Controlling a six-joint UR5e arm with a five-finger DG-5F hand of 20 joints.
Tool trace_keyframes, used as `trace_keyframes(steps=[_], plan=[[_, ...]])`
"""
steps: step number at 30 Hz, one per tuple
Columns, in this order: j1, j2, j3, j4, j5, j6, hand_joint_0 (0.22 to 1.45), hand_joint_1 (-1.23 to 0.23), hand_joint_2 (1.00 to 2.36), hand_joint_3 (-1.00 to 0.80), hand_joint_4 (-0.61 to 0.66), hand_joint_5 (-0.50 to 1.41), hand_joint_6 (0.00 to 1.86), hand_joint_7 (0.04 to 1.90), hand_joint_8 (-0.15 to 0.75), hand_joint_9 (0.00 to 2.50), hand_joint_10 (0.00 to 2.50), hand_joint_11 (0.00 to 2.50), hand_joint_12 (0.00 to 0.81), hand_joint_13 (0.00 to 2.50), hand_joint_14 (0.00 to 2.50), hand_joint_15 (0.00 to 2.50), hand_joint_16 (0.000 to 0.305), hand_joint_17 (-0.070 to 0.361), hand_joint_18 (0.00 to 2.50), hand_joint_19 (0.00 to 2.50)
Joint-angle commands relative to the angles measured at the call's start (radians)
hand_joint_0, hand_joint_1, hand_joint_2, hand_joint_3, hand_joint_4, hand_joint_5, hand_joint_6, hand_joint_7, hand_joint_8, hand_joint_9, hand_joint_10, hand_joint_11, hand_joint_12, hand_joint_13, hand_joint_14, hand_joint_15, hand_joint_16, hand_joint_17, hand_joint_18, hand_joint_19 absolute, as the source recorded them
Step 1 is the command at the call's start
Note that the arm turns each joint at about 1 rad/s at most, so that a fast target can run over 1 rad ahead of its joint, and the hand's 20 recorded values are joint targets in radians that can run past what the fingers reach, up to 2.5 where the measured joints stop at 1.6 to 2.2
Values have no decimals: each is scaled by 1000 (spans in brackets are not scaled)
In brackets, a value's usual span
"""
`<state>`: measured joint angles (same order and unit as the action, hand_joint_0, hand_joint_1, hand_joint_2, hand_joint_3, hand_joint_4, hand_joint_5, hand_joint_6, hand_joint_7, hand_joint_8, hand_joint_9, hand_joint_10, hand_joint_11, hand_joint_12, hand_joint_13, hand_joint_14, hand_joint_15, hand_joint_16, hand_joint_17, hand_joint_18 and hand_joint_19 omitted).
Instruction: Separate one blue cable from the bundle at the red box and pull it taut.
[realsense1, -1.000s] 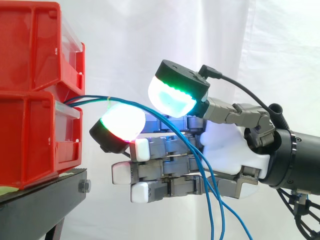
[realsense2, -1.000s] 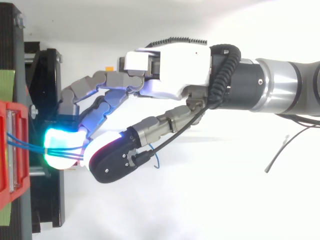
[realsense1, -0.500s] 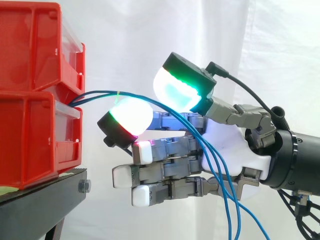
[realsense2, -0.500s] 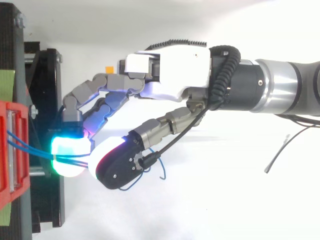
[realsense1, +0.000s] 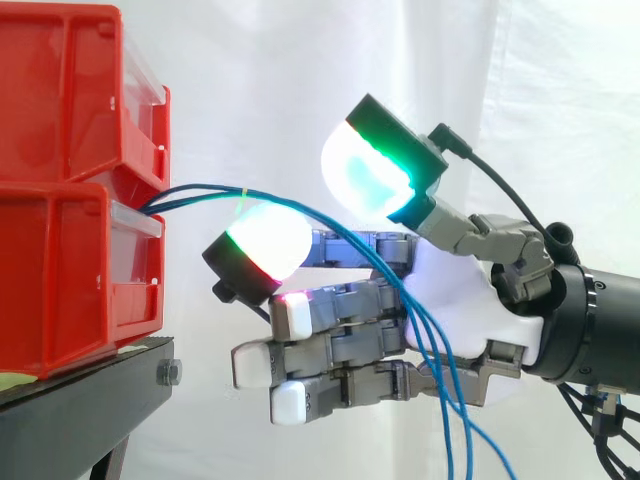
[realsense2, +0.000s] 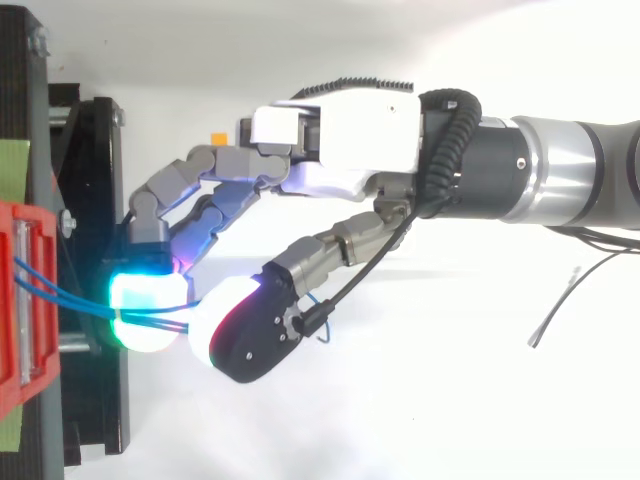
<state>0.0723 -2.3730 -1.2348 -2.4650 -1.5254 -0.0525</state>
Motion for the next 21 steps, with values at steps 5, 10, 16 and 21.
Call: trace_keyframes(steps=[5,10,16,21], plan=[[-6,0,0,-17,-13,2,576,-689,1019,-119,86,-178,918,1110,322,844,15,907,354,755,17,542,47,106,665,584],[-6,0,0,-9,-12,-1,592,-715,1022,-74,44,-177,924,1156,322,844,18,909,354,763,19,549,46,104,669,587],[-8,0,0,-15,-16,0,582,-719,1017,-193,106,-184,916,1082,313,841,16,908,348,761,18,564,45,102,669,600],[-14,1,0,-18,-24,-1,565,-695,1006,-415,132,-175,898,1097,315,839,16,911,354,759,18,559,46,103,671,605]])
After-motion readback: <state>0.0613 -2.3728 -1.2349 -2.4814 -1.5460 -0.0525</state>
